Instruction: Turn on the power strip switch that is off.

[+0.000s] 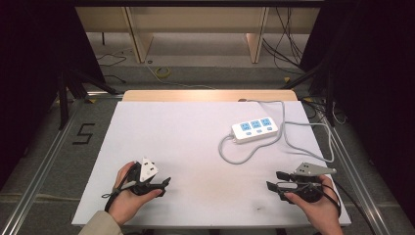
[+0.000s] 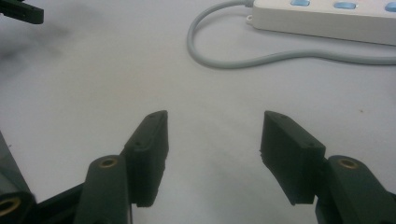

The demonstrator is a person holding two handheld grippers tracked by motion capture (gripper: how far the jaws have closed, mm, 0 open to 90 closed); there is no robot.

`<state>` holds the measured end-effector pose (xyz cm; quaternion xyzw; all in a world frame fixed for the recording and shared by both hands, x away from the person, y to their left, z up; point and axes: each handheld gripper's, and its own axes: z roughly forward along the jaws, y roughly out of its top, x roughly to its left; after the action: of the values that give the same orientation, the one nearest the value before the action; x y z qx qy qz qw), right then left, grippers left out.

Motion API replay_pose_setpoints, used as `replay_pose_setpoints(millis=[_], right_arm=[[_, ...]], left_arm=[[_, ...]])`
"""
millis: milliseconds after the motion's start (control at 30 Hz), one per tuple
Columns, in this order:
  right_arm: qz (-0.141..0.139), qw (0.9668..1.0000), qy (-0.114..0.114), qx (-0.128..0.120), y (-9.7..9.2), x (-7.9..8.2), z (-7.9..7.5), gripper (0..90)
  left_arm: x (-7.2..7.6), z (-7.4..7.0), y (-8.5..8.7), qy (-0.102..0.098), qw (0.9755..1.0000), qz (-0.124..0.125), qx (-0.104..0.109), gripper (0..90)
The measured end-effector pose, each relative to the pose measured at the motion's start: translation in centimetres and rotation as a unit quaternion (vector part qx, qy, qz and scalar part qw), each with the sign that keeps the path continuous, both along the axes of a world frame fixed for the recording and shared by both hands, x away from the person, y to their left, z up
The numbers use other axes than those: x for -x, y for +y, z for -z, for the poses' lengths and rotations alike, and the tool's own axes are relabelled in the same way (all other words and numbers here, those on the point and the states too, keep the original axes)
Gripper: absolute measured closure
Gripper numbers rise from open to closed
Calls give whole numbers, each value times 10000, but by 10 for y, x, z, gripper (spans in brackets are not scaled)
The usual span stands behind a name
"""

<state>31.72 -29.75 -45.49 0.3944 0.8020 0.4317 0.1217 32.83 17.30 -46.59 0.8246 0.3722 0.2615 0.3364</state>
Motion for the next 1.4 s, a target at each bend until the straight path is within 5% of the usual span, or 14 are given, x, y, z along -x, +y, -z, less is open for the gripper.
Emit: replay_pose_setpoints(millis=[333, 900, 1400], right_arm=[[-118, 9994, 68, 310, 7, 1, -5, 496], [-140, 9932, 142, 1143, 15, -5, -17, 856], [-193, 9871, 466, 1521, 19, -16, -23, 900]], left_arm=[[-3, 0, 4, -52, 9999, -94, 37, 239], [-6, -1, 6, -12, 9996, -187, 204, 238], [-6, -2, 6, -56, 9997, -188, 165, 238]])
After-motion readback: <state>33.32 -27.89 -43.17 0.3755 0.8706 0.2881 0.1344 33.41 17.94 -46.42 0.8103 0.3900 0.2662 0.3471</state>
